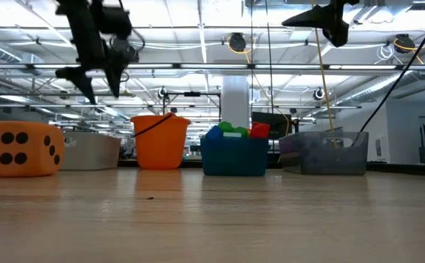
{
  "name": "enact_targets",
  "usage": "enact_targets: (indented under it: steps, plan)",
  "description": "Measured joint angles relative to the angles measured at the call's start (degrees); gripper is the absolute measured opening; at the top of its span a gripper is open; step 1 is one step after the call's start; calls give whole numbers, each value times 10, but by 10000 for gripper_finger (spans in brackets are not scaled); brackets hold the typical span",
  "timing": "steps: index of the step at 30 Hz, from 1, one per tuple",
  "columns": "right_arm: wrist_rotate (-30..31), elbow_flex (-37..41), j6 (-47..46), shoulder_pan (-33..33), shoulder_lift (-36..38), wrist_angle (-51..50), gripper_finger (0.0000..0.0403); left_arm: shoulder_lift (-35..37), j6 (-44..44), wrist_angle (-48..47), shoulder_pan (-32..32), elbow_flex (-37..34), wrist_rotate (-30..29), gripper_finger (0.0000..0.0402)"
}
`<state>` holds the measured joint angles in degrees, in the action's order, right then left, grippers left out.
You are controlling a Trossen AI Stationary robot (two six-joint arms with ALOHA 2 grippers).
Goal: Pick & Place Toys
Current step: Put the orange dice into the black bin
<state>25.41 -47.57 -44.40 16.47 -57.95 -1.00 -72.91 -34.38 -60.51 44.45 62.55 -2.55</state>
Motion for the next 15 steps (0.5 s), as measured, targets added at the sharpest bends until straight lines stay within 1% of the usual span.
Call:
enact_targets:
  steps: [3, 6, 12, 15]
  plan:
    - [0, 0, 0, 0, 0, 0, 235, 46, 0, 4, -55, 0, 44, 310]
    - [0, 0, 0, 0, 0, 0, 235, 81, -40, 4, -134, 0, 47, 310]
    - [-2, 0, 1, 0, 0, -1, 235, 127, -188, 1, -298, 0, -21, 310]
    - [-2, 0, 1, 0, 0, -1, 235, 132, -245, 1, -367, 0, -50, 310]
